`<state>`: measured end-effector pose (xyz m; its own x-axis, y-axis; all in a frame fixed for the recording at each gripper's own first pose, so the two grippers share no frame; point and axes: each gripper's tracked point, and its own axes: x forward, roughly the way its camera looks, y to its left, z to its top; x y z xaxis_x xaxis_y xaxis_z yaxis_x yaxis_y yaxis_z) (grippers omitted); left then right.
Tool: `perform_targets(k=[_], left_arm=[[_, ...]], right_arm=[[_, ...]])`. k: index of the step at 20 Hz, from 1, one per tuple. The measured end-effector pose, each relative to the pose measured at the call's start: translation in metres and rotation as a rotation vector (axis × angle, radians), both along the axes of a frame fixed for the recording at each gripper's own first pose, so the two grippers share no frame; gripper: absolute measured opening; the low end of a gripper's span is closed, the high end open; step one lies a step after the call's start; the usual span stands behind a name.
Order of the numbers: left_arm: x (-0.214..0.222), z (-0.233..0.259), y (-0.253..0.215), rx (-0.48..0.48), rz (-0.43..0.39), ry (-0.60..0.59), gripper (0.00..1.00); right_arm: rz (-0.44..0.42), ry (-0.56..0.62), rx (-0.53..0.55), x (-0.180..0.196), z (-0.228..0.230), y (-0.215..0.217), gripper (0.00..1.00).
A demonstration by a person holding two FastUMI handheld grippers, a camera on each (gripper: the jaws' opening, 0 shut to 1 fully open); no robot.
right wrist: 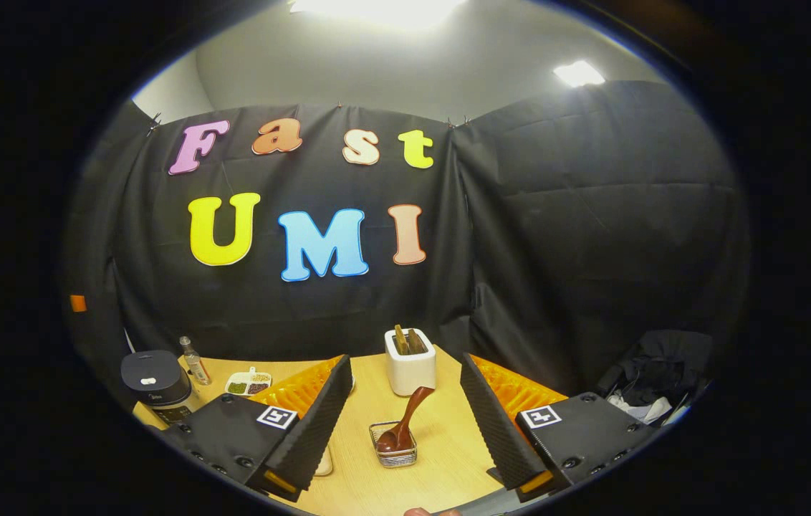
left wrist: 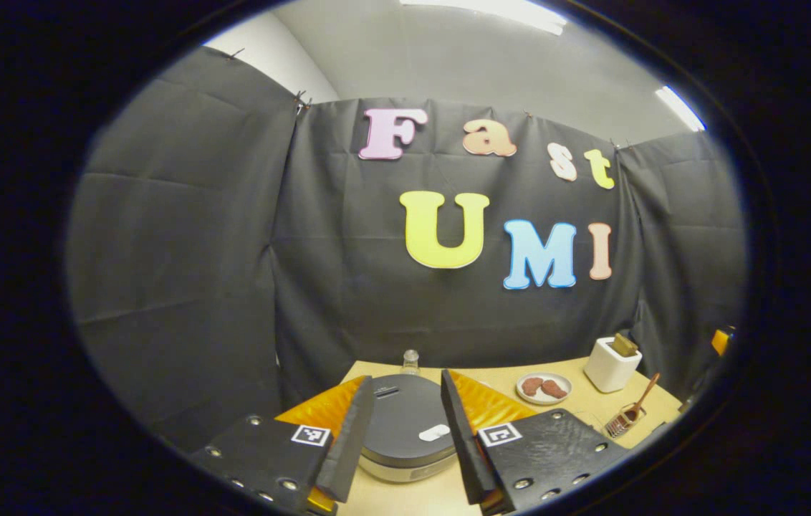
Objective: Close the left gripper, press the button to open the rice cooker; take a wooden spoon from the chopstick holder with the right hand, scoop a spoonful of rice and pour it into the rice cooker, then put the wooden spoon back into the chopstick holder.
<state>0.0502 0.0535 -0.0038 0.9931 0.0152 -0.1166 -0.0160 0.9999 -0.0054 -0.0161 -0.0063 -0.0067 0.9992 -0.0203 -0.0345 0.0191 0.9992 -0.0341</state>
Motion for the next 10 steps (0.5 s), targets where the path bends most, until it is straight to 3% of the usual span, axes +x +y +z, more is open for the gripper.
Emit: perform_targets(k=[3, 5, 10], left_arm=[[0.021, -0.003, 0.012, 0.006, 0.008, 0.038, 0.17], [0.032, -0.006, 0.003, -0.014, -0.034, 0.064, 0.02], [0.067, -0.031, -0.007, -0.04, -0.09, 0.176, 0.02]], right_arm=[[-0.023, -0.018, -0.014, -0.003, 0.01, -0.005, 0.94], [-0.035, -0.024, -0.012, -0.006, 0.015, -0.007, 0.97], [-0.047, -0.015, -0.046, -0.001, 0.01, -0.008, 0.94]])
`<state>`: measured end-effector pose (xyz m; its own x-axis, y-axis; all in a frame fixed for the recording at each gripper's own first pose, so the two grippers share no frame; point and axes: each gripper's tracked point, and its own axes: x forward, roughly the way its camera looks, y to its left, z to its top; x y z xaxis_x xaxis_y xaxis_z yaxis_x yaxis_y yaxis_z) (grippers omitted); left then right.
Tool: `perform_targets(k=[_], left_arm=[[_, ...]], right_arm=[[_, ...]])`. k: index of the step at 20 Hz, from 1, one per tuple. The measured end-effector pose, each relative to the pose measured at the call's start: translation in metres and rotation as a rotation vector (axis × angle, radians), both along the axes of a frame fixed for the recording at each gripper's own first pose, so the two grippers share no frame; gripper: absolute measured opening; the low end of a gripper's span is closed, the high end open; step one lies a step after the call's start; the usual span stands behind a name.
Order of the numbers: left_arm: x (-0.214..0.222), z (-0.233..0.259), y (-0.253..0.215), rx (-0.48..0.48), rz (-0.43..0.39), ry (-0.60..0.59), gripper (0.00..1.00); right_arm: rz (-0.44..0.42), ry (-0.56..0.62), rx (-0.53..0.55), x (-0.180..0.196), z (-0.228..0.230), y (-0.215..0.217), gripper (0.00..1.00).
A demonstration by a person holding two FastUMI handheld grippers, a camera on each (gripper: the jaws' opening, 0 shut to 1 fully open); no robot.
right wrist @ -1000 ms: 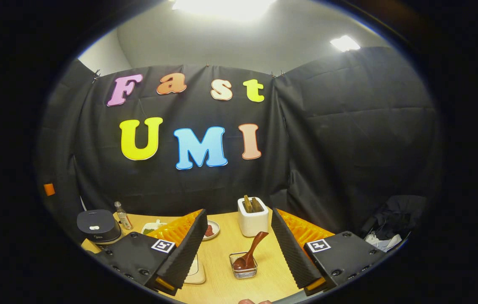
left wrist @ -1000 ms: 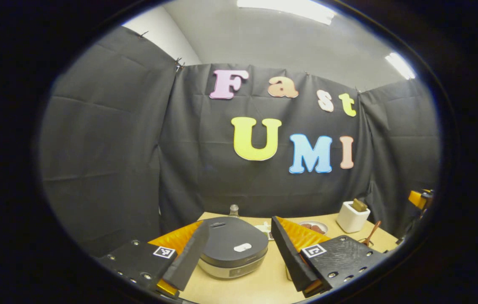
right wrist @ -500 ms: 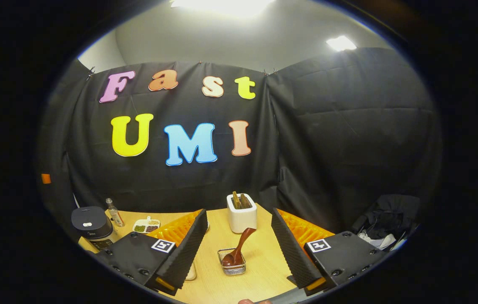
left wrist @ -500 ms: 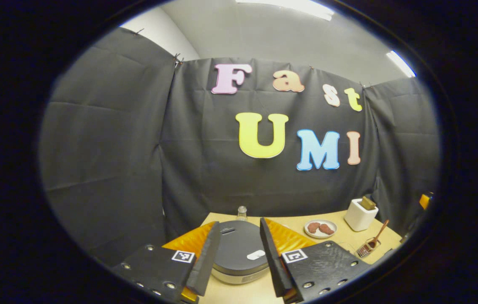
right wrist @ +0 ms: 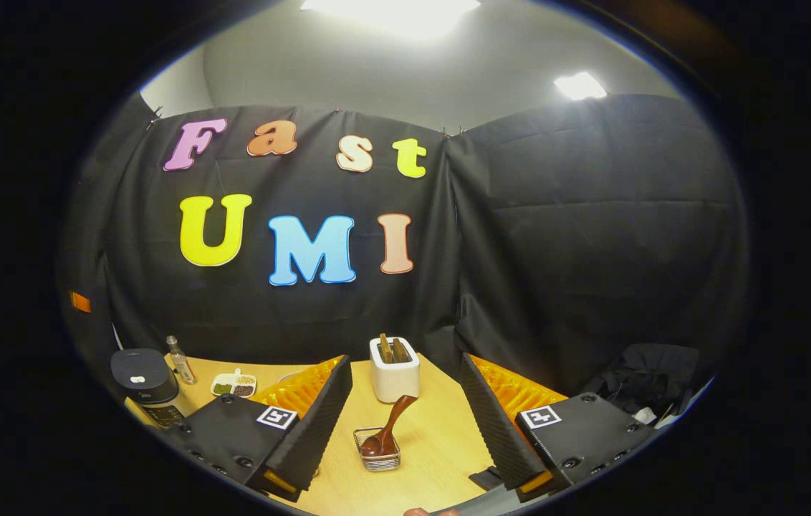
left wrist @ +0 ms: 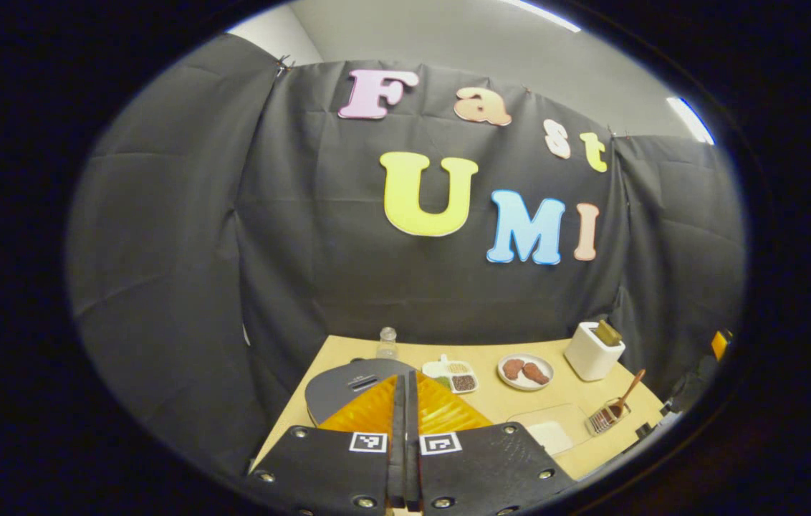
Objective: Close the left gripper, press the button to open the rice cooker; take a wooden spoon from the chopstick holder with the right hand, scoop a spoonful of rice and pour it into the rice cooker, then put the wooden spoon back into the chopstick holder.
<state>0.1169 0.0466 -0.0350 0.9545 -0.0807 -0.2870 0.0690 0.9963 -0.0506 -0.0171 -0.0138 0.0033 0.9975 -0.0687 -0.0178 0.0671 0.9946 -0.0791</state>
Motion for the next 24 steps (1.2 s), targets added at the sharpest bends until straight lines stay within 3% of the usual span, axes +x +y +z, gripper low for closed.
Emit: perform_targets(k=[3, 12, 24], left_arm=[[0.014, -0.019, -0.017, -0.011, -0.034, 0.065, 0.02], [0.052, -0.102, -0.032, -0.074, -0.006, 0.292, 0.02], [0.054, -0.18, -0.048, -0.068, 0.051, 0.468, 0.02]], right_arm=[[0.004, 0.006, 0.007, 0.017, -0.005, 0.004, 0.97], [0.1, 0.054, 0.031, 0.074, -0.03, 0.036, 0.97], [0.195, 0.123, 0.025, 0.104, -0.053, 0.059, 0.97]])
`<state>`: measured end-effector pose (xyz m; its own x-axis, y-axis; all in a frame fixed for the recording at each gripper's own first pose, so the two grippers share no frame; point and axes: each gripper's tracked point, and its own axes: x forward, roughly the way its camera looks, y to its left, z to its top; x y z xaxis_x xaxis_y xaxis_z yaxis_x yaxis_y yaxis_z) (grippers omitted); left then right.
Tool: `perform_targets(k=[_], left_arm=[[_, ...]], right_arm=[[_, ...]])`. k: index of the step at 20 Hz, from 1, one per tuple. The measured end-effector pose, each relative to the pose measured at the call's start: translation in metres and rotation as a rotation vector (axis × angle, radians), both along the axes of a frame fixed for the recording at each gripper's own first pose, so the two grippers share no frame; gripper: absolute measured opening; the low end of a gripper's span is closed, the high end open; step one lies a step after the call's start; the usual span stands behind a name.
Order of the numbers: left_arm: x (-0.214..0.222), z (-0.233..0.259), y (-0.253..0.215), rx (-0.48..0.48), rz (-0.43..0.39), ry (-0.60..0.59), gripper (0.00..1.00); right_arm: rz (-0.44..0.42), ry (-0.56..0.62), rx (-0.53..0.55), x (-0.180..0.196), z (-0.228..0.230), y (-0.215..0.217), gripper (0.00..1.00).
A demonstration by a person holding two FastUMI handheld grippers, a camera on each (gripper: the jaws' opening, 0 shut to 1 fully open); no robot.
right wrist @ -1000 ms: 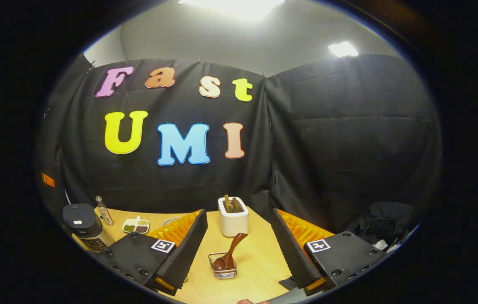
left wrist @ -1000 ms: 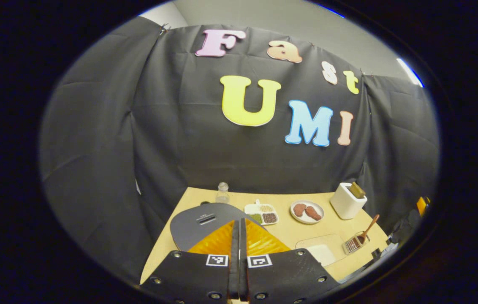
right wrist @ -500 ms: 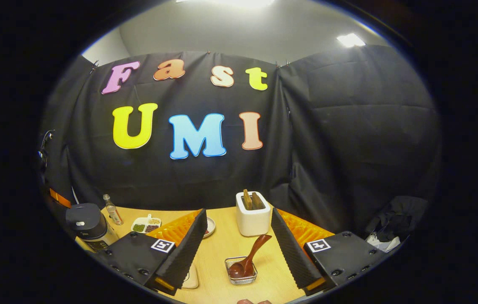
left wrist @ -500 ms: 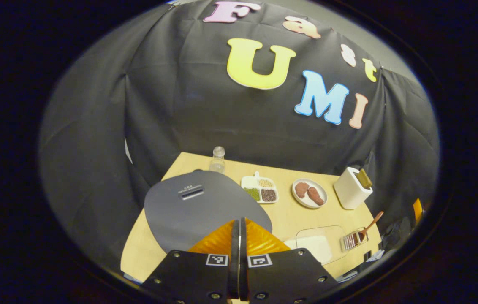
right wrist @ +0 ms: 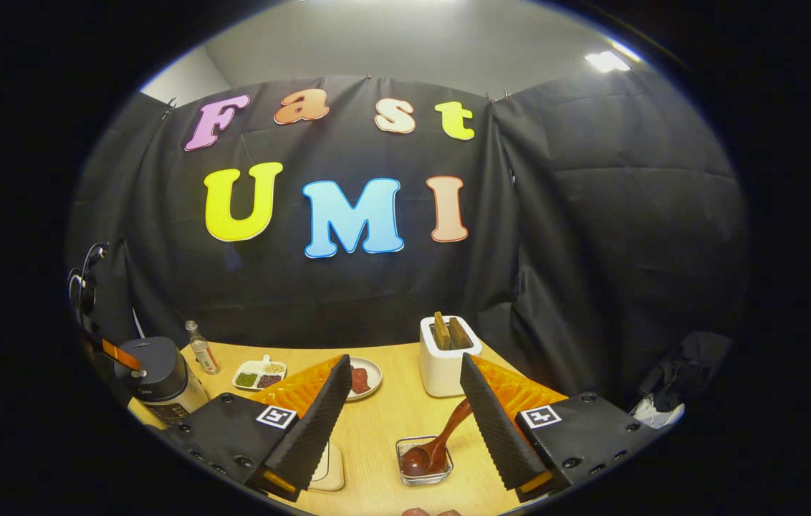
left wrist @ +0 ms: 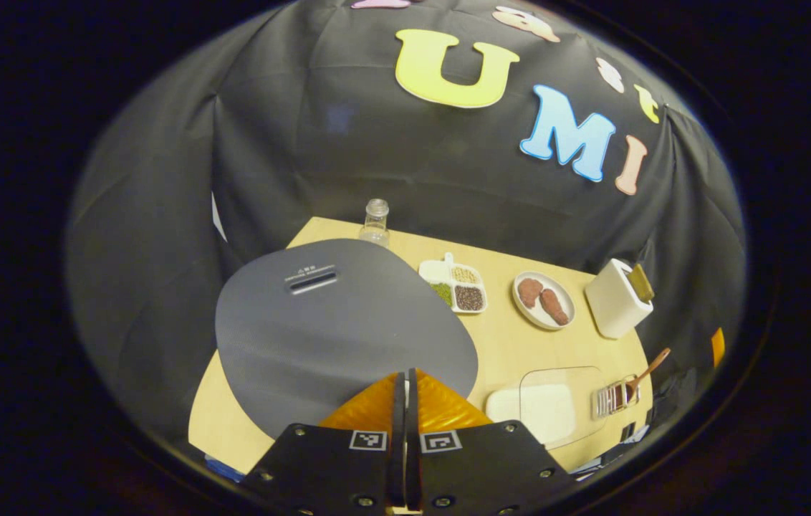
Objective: Close the left gripper, press the button to open the rice cooker; take a wooden spoon from the chopstick holder with the right hand, scoop a spoonful of rice and pour it into the rice cooker, then put the wooden spoon back into the chopstick holder.
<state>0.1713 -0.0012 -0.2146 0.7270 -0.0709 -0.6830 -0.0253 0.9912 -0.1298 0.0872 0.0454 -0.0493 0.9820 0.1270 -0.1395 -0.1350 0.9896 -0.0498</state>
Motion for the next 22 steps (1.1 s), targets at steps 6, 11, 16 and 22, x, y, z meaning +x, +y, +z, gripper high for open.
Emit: perform_targets(k=[6, 11, 16, 22], left_arm=[[-0.006, -0.003, 0.003, 0.001, 0.006, 0.026, 0.02], [-0.006, -0.005, 0.003, -0.006, -0.01, 0.033, 0.02], [-0.006, -0.004, 0.001, -0.029, 0.002, -0.014, 0.02], [-0.012, 0.084, 0.01, 0.084, 0.058, -0.318, 0.02]], right_arm=[[0.002, 0.03, 0.001, 0.002, -0.008, -0.001, 0.94], [0.003, 0.038, -0.023, -0.005, -0.014, -0.004, 0.94], [-0.003, 0.047, -0.029, -0.018, -0.015, -0.01, 0.94], [-0.035, 0.05, -0.027, -0.035, -0.011, -0.018, 0.98]])
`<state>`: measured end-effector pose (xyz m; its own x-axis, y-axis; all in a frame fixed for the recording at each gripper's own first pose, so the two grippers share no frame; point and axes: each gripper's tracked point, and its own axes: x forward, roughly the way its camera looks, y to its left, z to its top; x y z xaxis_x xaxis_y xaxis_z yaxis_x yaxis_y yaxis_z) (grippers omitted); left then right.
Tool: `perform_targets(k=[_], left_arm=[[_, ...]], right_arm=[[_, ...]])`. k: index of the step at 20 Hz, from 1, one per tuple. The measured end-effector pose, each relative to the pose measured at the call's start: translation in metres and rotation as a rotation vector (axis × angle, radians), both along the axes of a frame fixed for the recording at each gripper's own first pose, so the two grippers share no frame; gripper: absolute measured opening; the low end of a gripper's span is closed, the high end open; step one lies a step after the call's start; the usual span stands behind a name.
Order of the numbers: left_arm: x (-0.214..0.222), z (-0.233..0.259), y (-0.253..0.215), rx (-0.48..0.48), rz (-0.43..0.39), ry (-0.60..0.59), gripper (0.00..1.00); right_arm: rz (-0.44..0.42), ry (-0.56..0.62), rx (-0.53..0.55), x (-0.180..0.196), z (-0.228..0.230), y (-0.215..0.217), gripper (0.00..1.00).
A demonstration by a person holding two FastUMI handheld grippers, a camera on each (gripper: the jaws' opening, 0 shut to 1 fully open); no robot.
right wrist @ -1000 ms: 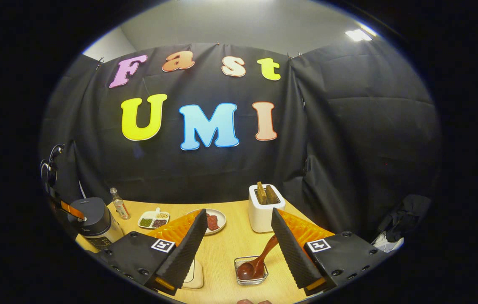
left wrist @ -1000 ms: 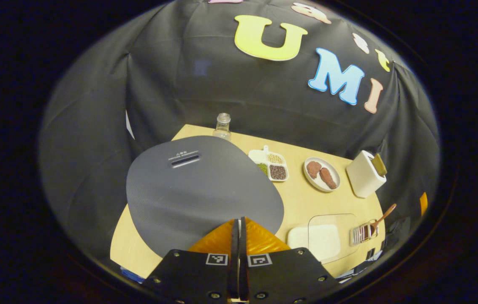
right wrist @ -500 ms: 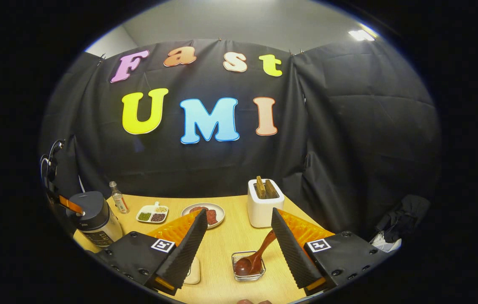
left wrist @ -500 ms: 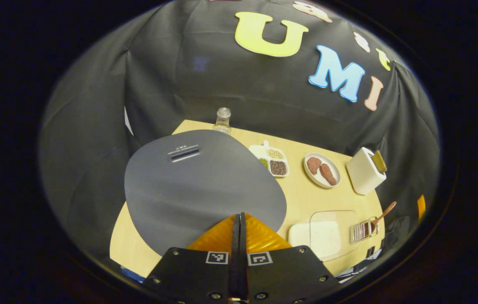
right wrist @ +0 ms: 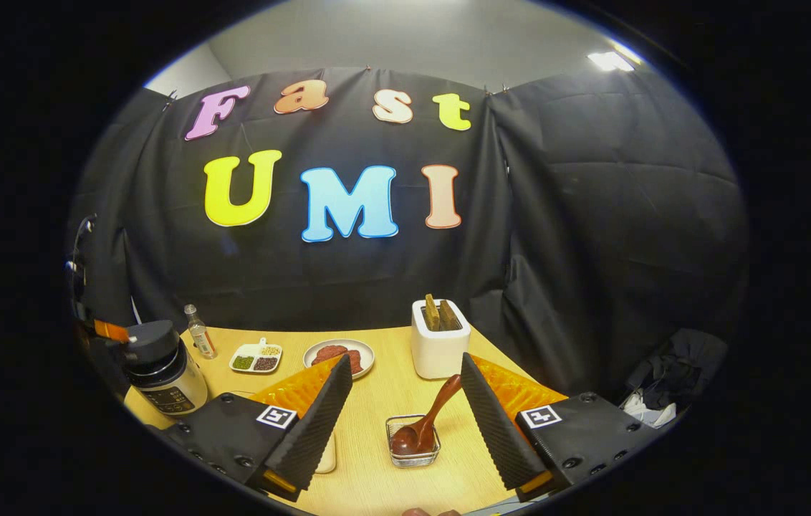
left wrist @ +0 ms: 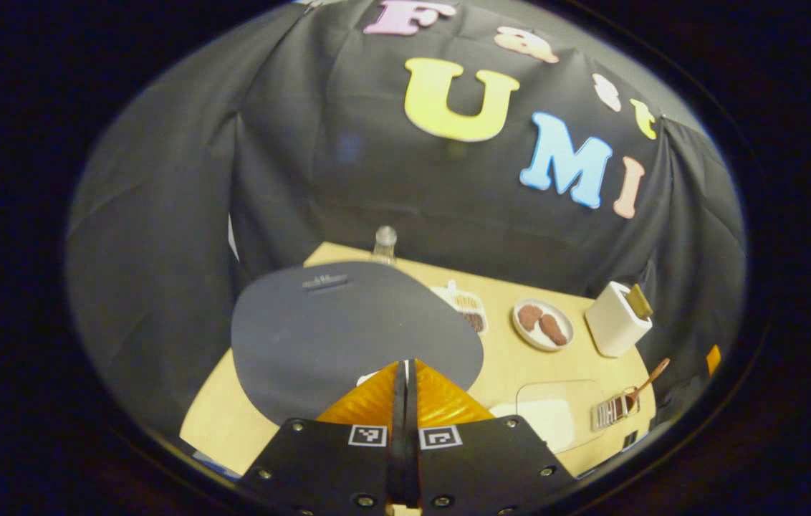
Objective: Close the left gripper, press the button to open the rice cooker; take a wooden spoon from the chopstick holder with the right hand, scoop a spoonful of rice and pour it into the rice cooker, then put the wooden spoon back into the chopstick holder.
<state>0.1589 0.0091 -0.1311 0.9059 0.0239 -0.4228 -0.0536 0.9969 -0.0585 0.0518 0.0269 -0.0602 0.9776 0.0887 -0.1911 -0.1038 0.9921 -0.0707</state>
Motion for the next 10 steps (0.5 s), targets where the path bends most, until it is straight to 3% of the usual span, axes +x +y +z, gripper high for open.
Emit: perform_targets(k=[2, 5, 7, 10], left_arm=[[-0.001, 0.054, 0.0, 0.053, 0.005, -0.138, 0.02], [-0.034, 0.109, -0.012, 0.033, -0.03, -0.261, 0.0], [-0.056, 0.127, -0.012, 0.025, -0.056, -0.311, 0.01], [-0.083, 0.135, -0.014, 0.05, -0.092, -0.354, 0.04]], right_arm=[[-0.023, 0.003, -0.007, -0.006, 0.001, -0.006, 0.94], [-0.063, -0.005, 0.003, -0.012, 0.007, -0.016, 0.94], [-0.087, -0.011, 0.016, -0.013, 0.011, -0.021, 0.98], [-0.093, 0.017, 0.031, -0.015, 0.004, -0.02, 0.94]])
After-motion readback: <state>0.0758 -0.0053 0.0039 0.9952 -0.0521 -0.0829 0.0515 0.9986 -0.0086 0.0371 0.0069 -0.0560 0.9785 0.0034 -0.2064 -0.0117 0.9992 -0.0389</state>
